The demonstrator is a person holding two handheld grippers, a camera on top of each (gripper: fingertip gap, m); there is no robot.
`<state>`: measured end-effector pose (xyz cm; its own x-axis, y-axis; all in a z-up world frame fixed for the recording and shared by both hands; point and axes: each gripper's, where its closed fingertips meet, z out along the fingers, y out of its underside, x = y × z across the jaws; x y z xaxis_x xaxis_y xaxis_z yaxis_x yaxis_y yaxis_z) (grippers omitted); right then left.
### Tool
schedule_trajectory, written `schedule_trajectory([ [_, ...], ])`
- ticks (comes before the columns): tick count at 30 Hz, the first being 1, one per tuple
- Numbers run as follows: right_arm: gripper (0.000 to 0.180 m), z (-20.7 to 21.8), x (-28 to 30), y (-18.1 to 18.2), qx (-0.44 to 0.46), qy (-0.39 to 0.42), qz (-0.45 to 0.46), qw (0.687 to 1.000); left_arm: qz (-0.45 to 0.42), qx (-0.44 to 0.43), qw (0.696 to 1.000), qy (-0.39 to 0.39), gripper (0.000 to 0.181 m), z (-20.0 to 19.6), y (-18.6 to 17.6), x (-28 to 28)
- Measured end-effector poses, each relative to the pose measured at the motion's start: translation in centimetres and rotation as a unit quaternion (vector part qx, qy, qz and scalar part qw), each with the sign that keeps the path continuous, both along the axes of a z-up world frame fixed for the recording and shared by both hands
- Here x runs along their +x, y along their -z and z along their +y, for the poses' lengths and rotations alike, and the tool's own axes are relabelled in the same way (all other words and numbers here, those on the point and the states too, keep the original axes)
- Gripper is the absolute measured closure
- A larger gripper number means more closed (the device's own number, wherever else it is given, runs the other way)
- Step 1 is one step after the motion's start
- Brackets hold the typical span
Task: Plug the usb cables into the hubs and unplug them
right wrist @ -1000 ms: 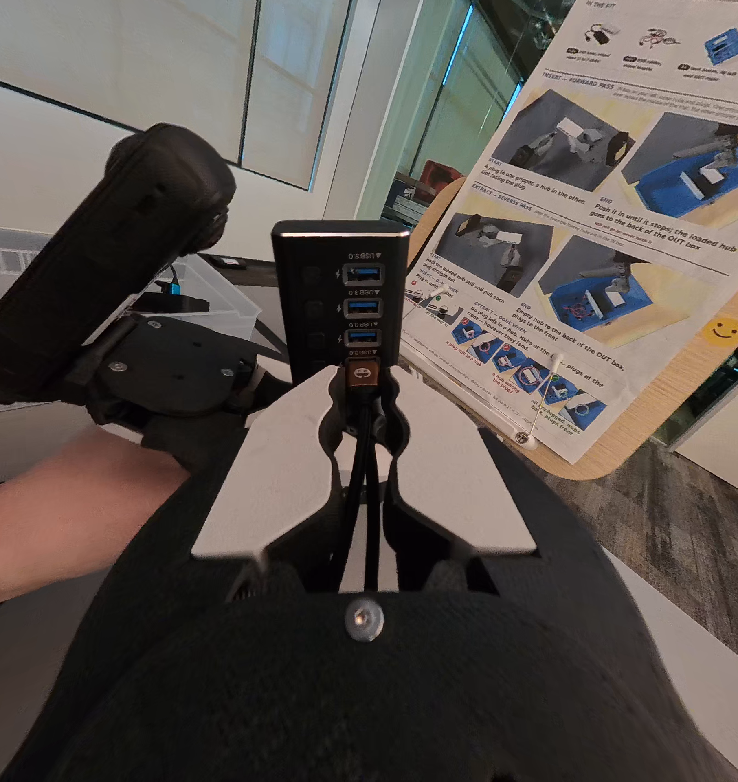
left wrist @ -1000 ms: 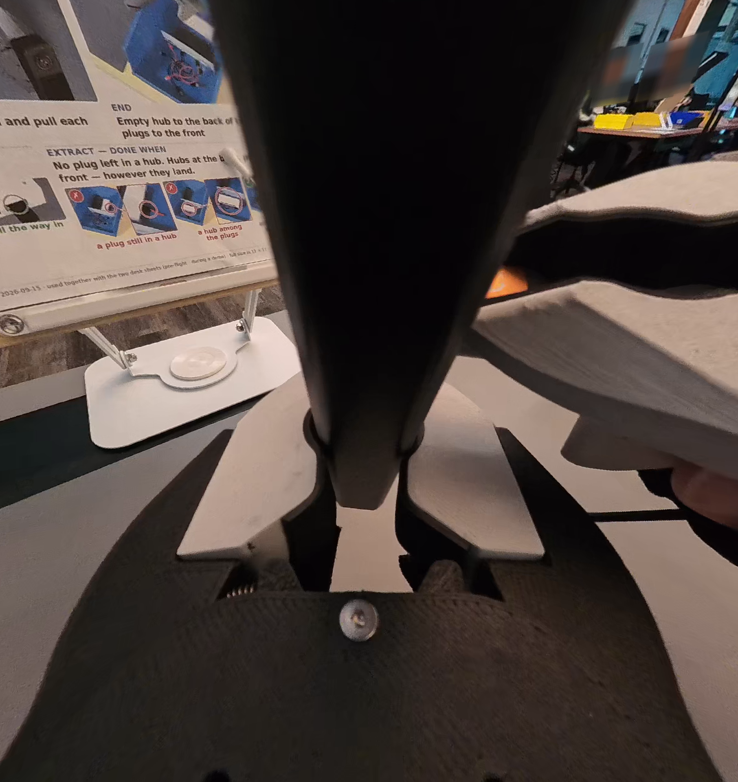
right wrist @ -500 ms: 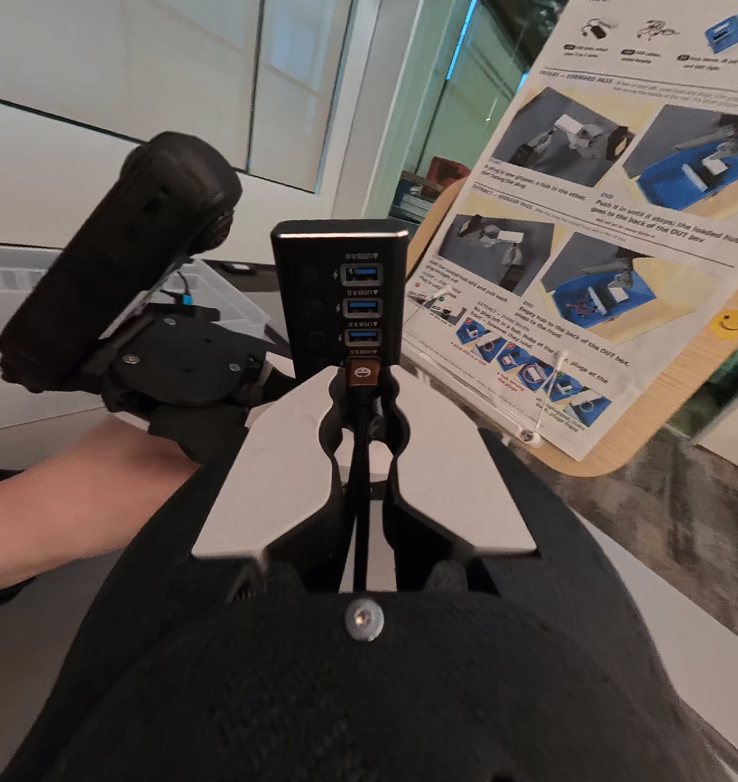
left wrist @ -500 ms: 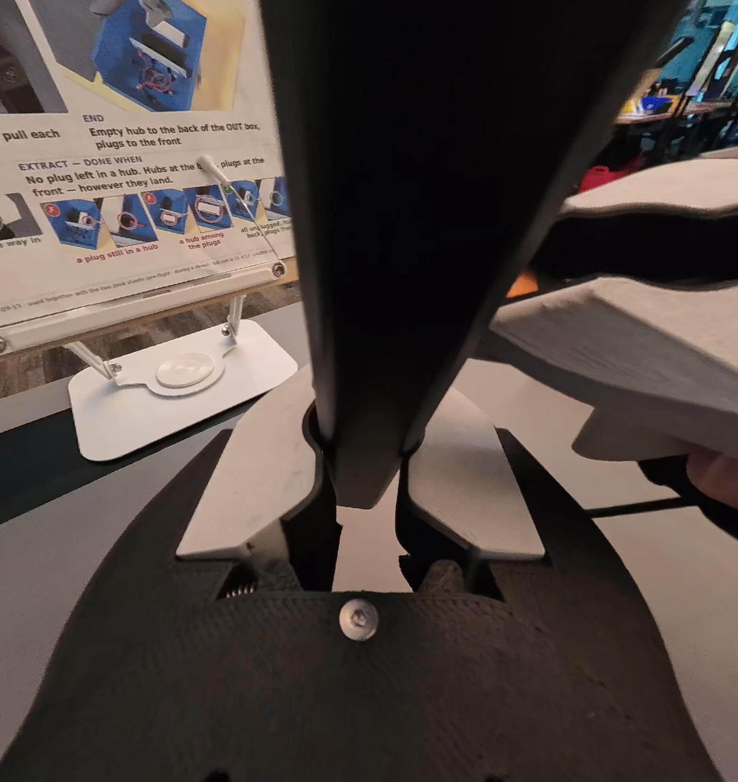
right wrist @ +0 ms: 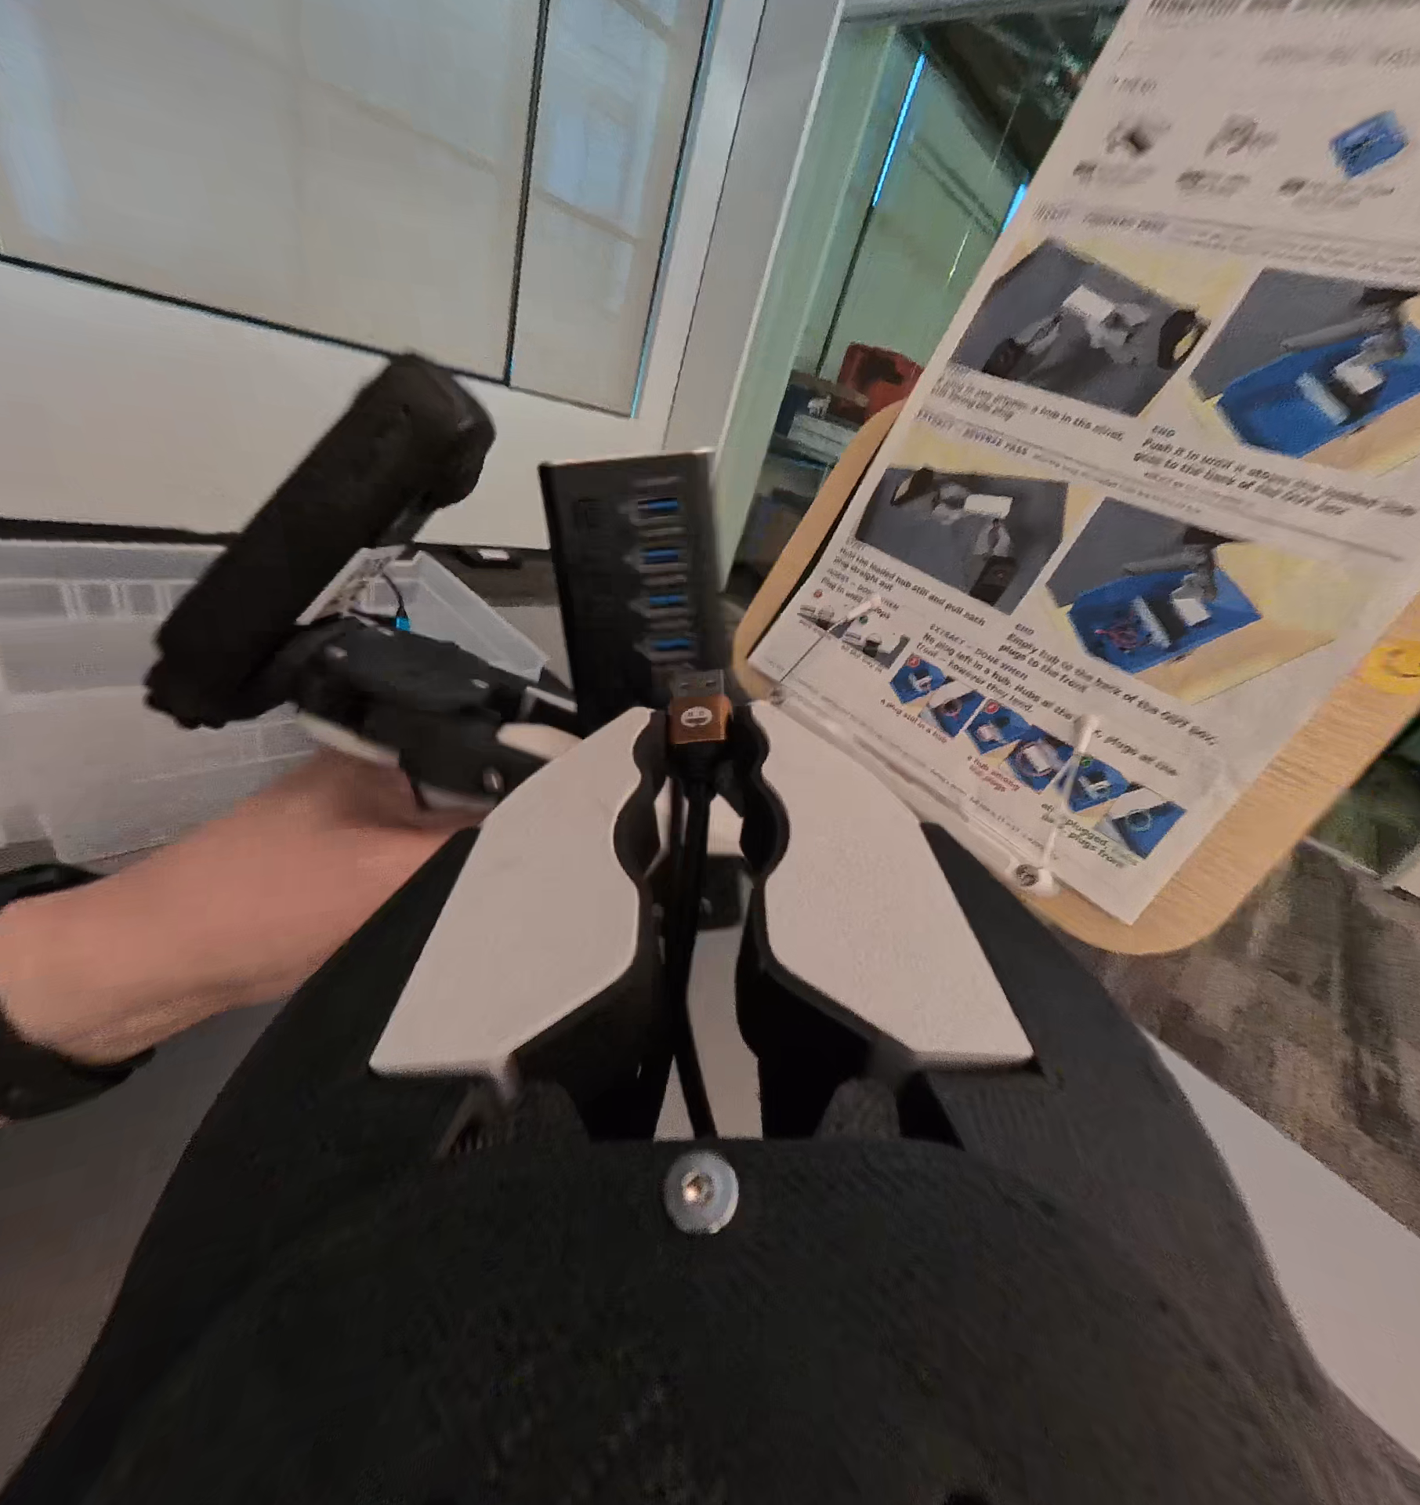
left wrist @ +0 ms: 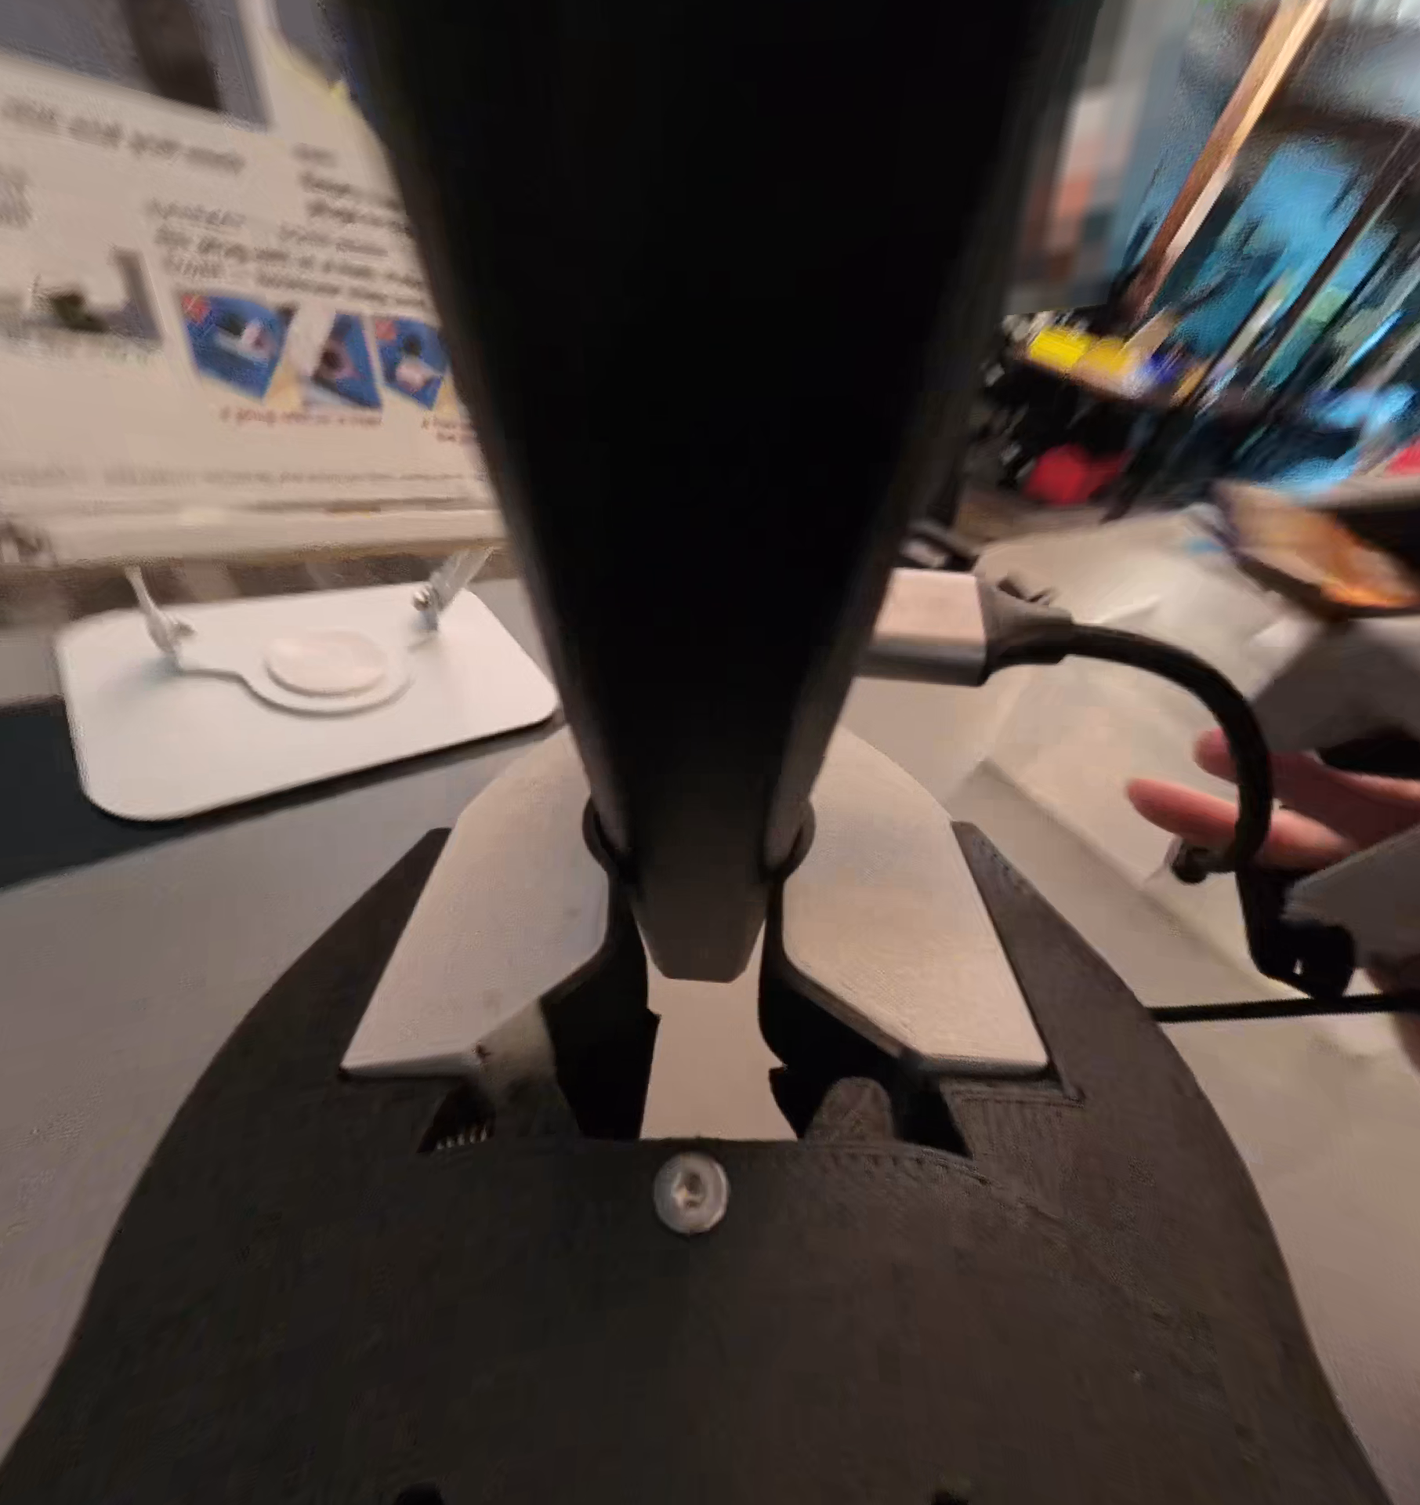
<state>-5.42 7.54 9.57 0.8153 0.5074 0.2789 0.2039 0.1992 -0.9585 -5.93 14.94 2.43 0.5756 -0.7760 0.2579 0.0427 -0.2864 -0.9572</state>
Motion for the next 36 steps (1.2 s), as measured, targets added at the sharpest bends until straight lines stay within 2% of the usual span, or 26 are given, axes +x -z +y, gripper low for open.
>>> schedule_trajectory([
  [1,0.163,-0.6,0.5,-1.0,0.016,0.005,0.004,1.0,-0.01,-0.003,1.0,-0.004,0.151,0.8,-0.1,-1.4],
  [4,0.163,-2.4,0.9,-3.4,0.039,-0.024,0.025,0.999,0.056,0.074,0.994,-0.065,0.151,2.2,-1.2,-5.0],
  [9,0.164,-4.2,1.3,-5.2,0.0,-0.138,0.099,0.986,0.043,0.089,0.995,-0.03,0.151,0.4,-3.4,-4.3],
  [15,0.164,-5.6,5.5,-6.1,-0.014,-0.177,0.125,0.976,0.032,0.095,0.995,0.012,0.151,-1.3,-4.9,-3.7],
  [24,0.164,-9.4,12.7,-8.3,0.067,-0.056,0.022,0.996,0.031,0.141,0.988,0.058,0.151,-4.7,-8.0,-2.7],
  [31,0.164,-12.4,19.8,-9.2,0.042,-0.052,0.045,0.997,0.032,0.14,0.986,0.08,0.151,-5.5,-7.9,-1.5],
  [36,0.164,-13.9,25.6,-8.7,0.028,0.0,0.027,0.999,0.017,0.125,0.988,0.093,0.151,-5.6,-7.8,-1.4],
])
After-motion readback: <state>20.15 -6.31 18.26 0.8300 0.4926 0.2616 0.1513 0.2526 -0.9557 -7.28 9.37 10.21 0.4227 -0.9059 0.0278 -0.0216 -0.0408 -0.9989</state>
